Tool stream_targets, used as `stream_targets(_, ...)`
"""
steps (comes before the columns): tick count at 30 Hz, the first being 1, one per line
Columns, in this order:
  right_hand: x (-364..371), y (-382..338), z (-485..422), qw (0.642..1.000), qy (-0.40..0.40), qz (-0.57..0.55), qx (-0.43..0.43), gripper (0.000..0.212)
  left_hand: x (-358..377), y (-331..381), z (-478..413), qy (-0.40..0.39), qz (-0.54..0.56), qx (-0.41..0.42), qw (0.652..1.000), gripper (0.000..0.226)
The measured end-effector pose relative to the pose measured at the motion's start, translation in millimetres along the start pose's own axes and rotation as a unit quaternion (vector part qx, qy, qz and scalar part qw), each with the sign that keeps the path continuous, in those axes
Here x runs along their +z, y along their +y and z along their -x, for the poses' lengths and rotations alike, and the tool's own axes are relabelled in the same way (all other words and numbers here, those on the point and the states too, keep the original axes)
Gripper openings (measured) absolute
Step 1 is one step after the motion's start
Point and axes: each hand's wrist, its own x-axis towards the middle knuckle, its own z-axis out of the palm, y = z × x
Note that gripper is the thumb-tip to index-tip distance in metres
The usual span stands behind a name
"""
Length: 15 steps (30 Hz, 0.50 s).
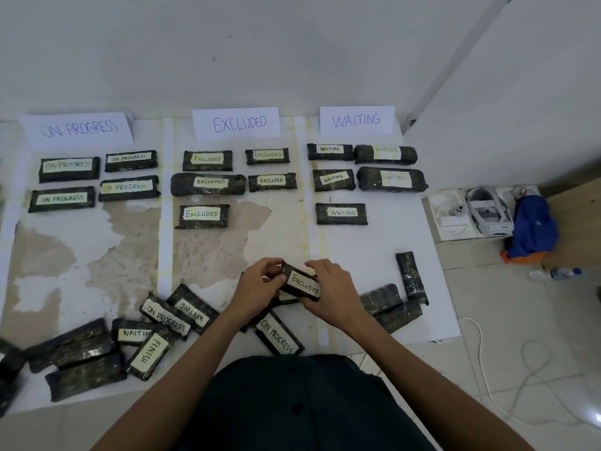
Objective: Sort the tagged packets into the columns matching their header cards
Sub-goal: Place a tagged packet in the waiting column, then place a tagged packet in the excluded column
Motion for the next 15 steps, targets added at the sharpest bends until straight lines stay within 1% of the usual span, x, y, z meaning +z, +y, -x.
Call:
stream_targets(4, -0.2, 12.0, -2.2, 0.999, -0.003, 0.050, -0.021, 0.057, -0.8, -1.2, -1.2, 0.030, 0.061, -0.034, 0.997, 0.031)
stream_targets(7, 0.8, 13.8, -8.2, 0.998, -0.011, 0.045, -0.040, 0.055, -3.3, -1.1, -3.5, 0.037, 0.078, -0.042, 0.995, 0.032)
stream_targets(9, -1.8, 12.4, -20.4, 0.998, -0.019, 0.044, -0.047, 0.055, -8.0, -0.3, -8.6, 0.056, 0.065, -0.040, 0.995, 0.032)
stream_targets(12, -9.4, 8.3, -49.4, 0.996, -0.015, 0.055, -0.063, 0.053, -22.4, 2.6, -21.9, 0.080, -0.001, -0.019, 0.997, 0.034)
stream_targets(15, -15.9, 2.2, -85.2, 0.996, -0.005, 0.056, -0.069, 0.050, -42.2, 5.0, -40.7, 0.095, -0.013, -0.017, 0.995, 0.035)
